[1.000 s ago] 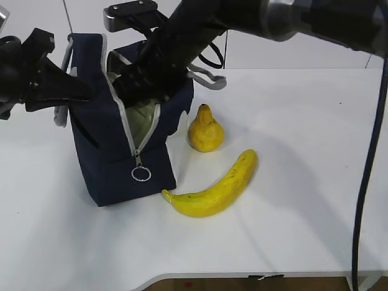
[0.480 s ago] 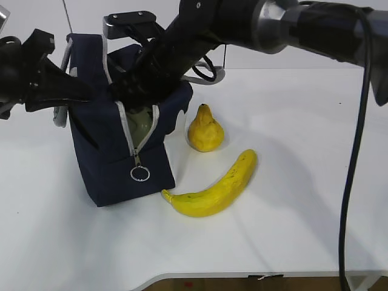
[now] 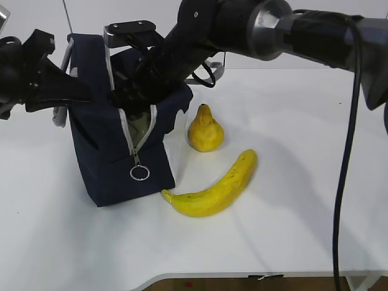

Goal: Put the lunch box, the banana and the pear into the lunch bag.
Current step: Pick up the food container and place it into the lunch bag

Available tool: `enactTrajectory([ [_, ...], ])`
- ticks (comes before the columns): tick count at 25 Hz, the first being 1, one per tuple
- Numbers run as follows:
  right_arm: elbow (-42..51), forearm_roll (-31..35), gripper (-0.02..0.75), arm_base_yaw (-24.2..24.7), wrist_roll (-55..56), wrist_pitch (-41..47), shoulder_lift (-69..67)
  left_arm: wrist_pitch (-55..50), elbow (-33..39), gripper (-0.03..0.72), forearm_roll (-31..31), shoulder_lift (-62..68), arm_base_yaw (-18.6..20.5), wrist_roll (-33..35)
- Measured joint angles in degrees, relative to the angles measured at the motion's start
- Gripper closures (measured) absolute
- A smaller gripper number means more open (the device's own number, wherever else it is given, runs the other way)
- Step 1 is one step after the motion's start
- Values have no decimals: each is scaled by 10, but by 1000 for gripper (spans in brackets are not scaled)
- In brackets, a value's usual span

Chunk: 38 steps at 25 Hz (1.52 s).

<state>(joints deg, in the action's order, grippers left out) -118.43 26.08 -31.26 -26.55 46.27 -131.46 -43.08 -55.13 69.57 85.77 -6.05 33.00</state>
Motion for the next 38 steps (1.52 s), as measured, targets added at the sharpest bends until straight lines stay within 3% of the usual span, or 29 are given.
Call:
enactTrajectory([
  [12,-12,0,326,0,-6,32,-1,0,0,689,-1,0,0,0],
  [18,-35,9,246,0,-18,49,-1,0,0,689,-1,0,0,0],
  [23,-59,11,225,0,-36,56,-1,0,0,689,-1,0,0,0],
  [31,-151,-90,223,0,-43,181,-1,0,0,689,-1,0,0,3],
  [38,-224,-71,222,0,-87,246,23,0,0,689,-13,0,0,9],
])
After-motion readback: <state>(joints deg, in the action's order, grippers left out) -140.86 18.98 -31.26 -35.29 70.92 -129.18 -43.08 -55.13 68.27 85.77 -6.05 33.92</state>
